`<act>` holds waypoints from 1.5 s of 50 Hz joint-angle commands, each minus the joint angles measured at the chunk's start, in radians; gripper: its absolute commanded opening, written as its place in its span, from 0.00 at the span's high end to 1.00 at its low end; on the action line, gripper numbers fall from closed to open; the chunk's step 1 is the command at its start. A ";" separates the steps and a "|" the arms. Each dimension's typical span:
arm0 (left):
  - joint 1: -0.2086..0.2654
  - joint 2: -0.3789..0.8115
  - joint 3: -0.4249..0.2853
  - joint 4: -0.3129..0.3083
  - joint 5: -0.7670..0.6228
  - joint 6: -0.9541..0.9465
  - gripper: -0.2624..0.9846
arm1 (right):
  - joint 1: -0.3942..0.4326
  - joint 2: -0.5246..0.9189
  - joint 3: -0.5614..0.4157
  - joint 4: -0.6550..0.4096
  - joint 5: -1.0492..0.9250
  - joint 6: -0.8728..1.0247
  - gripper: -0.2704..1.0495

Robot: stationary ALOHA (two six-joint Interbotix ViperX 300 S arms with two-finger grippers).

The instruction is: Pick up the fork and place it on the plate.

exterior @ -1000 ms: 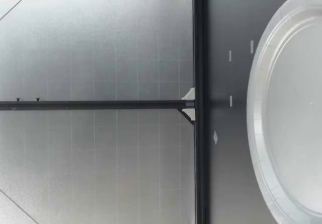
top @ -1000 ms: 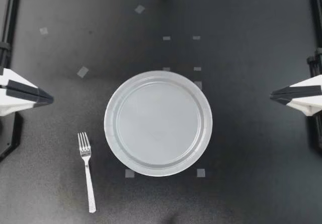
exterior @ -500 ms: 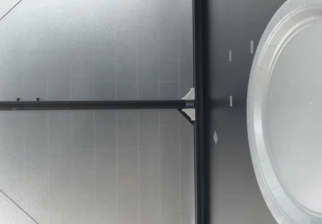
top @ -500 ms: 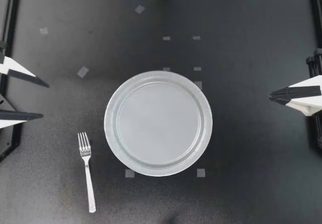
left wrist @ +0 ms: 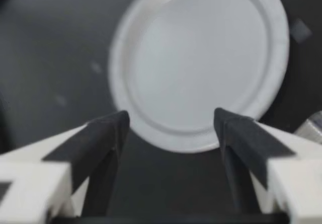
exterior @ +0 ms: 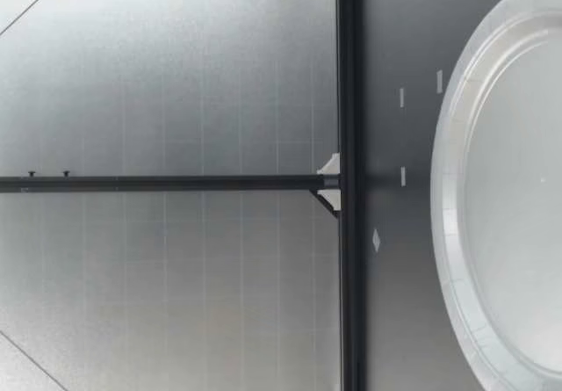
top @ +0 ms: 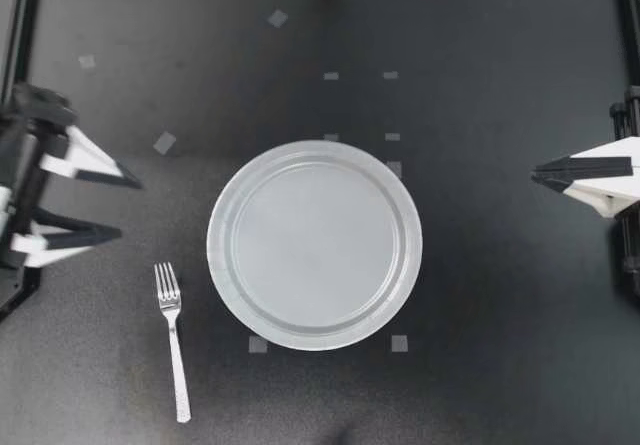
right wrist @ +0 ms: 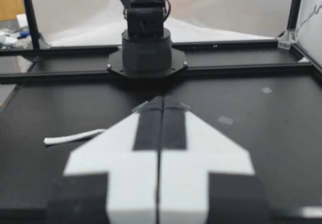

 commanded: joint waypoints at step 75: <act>-0.258 0.620 0.149 -0.140 -0.308 0.049 0.31 | -0.009 -0.006 0.029 0.002 -0.012 0.008 0.82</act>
